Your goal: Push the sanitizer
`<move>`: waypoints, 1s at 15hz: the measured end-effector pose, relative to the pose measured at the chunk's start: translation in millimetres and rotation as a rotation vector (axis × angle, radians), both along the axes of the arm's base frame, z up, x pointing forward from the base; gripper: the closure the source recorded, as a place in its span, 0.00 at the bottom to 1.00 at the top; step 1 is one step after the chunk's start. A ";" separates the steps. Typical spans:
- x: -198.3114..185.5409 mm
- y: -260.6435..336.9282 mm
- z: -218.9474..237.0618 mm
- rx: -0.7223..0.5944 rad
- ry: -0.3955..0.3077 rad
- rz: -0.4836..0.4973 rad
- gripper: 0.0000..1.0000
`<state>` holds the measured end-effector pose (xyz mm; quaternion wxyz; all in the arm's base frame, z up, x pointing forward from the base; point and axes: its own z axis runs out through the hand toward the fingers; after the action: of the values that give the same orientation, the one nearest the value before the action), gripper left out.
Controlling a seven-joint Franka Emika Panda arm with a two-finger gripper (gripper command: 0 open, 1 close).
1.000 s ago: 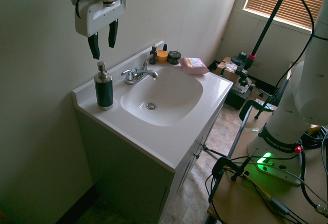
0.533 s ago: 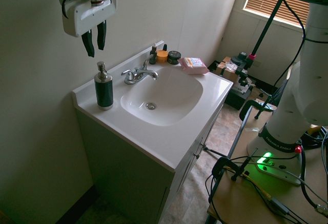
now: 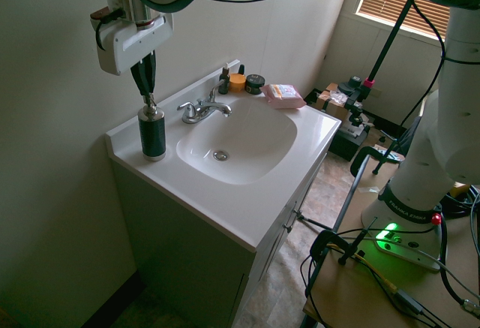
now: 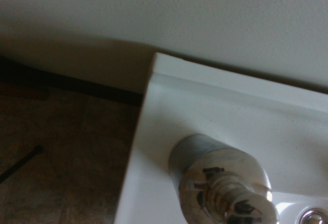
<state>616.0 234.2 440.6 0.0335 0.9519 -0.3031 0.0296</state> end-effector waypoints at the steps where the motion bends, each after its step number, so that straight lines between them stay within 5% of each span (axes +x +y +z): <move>1: 0.8 -0.7 0.2 0.001 -0.004 -0.001 1.00; 15: -0.5 -3.5 -16.0 0.026 -0.017 -0.015 1.00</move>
<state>615.5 230.7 424.6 0.0186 0.9496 -0.3110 0.0334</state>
